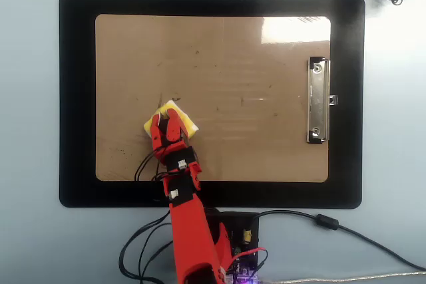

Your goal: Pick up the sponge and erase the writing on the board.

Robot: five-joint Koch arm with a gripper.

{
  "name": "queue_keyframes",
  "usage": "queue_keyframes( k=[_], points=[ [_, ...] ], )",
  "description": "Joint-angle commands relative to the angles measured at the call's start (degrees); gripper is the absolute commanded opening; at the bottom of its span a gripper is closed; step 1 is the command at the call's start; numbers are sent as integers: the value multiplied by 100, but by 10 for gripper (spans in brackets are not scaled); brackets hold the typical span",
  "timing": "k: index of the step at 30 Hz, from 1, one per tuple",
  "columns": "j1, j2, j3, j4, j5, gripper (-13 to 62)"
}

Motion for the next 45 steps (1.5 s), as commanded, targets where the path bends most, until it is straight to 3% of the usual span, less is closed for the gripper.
queue_keyframes(
  k=[1, 7, 9, 11, 16, 18, 20, 28, 31, 37, 42, 45],
  points=[
    [-62, 105, -44, -18, -176, -80],
    [-53, -2531, -2848, -18, -132, -80],
    [-79, -2927, -3428, 44, -132, -80],
    [-105, -2646, -2769, 70, -149, -80],
    [-132, 211, 272, 26, -105, -80],
    [-9, 923, 809, 18, 149, -80],
    [290, 721, 598, -44, 624, -80],
    [879, -2549, -2127, -853, 853, -80],
    [756, -2250, -1591, -809, 844, -80],
    [308, -123, 211, -729, 800, -80],
    [360, -1723, -1538, -686, 905, -80],
    [352, -1617, -1450, -659, 1090, -80]
  ],
)
